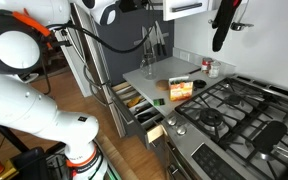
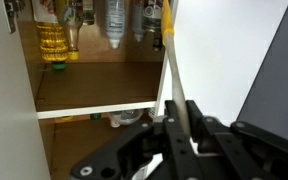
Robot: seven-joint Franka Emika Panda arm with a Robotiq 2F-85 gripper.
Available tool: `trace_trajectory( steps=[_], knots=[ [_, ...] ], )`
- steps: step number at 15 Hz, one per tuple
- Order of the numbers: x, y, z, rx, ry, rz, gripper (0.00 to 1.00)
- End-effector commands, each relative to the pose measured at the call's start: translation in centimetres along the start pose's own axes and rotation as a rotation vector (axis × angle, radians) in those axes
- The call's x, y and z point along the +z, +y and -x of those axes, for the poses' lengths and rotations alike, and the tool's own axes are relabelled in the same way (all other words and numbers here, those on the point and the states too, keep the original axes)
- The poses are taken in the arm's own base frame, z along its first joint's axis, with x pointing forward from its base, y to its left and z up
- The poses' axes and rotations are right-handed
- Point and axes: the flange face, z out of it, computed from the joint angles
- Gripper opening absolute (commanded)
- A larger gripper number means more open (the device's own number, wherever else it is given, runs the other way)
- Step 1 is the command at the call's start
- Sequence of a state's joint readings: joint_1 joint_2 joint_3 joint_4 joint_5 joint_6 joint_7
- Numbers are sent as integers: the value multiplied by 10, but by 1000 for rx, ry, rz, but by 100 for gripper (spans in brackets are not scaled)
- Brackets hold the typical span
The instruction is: Remove the spatula from the glass mug then put it in the top cupboard
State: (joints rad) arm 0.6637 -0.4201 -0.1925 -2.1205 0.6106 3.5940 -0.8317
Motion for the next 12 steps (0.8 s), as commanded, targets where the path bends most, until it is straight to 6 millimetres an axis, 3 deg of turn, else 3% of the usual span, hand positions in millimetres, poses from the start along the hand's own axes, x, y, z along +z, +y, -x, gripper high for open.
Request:
trace_trajectory(
  steps=[1, 2, 12],
  knots=[
    [22, -1, 18, -85, 30, 63, 4],
    [31, 3, 30, -97, 18, 72, 4],
    [83, -1, 51, -209, 80, 178, 4]
  ],
)
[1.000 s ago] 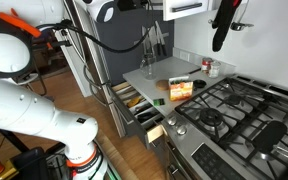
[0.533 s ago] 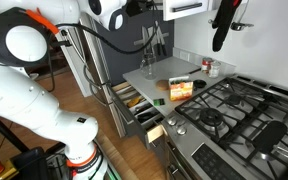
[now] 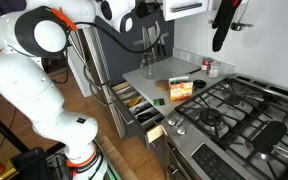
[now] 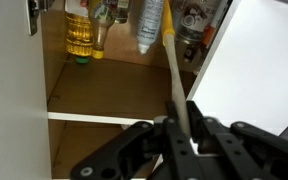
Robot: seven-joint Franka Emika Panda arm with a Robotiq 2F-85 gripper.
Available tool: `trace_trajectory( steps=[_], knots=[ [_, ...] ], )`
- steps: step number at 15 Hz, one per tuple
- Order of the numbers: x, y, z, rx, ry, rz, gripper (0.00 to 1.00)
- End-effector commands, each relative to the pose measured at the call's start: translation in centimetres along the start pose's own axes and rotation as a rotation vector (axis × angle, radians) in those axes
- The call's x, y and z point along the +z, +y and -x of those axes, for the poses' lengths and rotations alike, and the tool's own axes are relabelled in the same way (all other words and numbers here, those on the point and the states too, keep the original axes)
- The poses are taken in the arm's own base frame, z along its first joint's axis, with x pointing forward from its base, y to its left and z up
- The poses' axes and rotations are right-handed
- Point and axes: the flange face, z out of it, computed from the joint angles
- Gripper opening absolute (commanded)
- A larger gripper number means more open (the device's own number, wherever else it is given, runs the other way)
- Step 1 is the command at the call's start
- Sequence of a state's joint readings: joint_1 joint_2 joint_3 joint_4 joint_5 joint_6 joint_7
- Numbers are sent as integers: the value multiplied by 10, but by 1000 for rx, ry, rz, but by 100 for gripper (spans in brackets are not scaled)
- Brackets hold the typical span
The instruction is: Remove the spatula from the glass mug then put it in the top cupboard
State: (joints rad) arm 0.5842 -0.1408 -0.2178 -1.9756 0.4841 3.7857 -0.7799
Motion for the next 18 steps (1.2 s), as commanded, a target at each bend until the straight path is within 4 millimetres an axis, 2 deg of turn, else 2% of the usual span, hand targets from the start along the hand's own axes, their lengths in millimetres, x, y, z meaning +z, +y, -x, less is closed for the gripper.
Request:
trace_trajectory(
  steps=[1, 4, 9, 13, 18],
  knots=[
    [22, -6, 5, -46, 25, 26, 4],
    [39, -9, 11, -71, 29, 41, 4],
    [59, -1, 20, -140, 26, 92, 4],
    [69, 7, 32, -196, -14, 137, 4],
    [76, 6, 41, -244, -57, 177, 4]
  ],
)
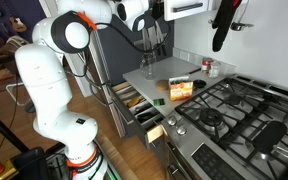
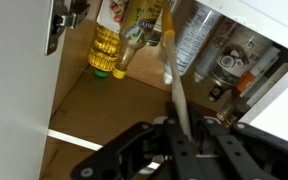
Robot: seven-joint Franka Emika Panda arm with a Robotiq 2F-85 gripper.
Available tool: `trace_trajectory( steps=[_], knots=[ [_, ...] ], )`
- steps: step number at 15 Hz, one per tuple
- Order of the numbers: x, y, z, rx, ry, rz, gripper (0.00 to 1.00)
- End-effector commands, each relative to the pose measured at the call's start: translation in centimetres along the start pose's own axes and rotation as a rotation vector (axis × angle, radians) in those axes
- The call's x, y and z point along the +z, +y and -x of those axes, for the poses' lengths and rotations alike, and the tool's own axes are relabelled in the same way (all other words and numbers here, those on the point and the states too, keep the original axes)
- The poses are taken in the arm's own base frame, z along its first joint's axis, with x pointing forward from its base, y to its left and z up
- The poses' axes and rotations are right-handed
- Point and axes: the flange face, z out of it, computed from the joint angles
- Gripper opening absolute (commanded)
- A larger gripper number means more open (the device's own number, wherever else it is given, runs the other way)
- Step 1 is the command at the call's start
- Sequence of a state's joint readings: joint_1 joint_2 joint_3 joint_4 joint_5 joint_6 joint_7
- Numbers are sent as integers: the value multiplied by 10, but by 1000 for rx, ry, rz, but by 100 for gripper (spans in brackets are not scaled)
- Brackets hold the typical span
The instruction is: Remove the spatula from the glass mug then put it in the top cupboard
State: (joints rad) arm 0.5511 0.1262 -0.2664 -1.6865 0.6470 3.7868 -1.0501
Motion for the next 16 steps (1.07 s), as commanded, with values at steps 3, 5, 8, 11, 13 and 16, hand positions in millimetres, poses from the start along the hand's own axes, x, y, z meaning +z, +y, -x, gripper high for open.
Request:
trace_trajectory(
  steps=[3, 5, 8, 11, 13, 16],
  knots=[
    [10, -9, 2, -54, -25, 30, 4],
    [12, -15, 3, -66, -37, 17, 4],
    [15, -23, 3, -88, -47, 11, 4],
    [18, -29, 2, -114, -52, 12, 4],
    [19, -34, 0, -120, -50, 3, 4],
    [24, -38, -5, -113, -32, -8, 4]
  ],
)
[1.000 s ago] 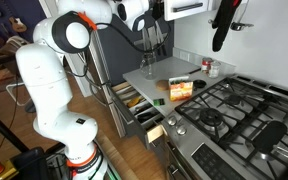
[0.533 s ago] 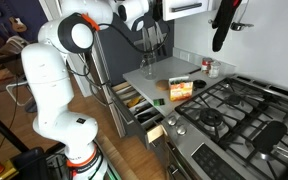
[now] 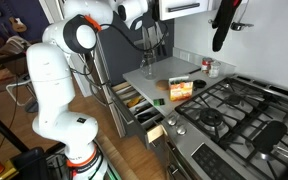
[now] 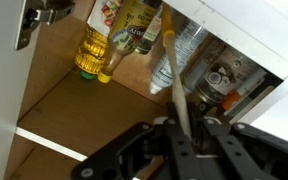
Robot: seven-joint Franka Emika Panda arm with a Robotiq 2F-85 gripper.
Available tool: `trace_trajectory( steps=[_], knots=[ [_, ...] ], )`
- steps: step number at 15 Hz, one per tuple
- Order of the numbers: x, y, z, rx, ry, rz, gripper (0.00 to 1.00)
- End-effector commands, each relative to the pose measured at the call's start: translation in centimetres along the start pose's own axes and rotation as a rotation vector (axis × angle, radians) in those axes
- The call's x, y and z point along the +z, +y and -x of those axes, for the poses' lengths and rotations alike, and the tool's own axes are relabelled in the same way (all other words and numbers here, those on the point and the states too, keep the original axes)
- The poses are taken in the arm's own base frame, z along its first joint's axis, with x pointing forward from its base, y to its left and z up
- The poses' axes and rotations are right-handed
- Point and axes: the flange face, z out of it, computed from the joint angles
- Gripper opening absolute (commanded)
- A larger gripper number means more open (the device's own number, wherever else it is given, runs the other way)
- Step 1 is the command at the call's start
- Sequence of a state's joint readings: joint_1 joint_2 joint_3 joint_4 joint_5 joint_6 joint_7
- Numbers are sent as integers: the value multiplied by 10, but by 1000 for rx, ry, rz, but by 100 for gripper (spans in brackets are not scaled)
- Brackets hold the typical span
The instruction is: Remove the spatula from the glass mug then put it in the top cupboard
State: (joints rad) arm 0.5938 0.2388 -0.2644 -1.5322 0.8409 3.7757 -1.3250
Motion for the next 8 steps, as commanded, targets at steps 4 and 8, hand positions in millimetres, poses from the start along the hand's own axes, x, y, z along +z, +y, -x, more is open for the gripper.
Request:
trace_trajectory(
  steps=[4, 8],
  knots=[
    [17, -12, -8, 0, 23, -51, 4],
    [27, -17, -2, 5, 18, -53, 4]
  ],
)
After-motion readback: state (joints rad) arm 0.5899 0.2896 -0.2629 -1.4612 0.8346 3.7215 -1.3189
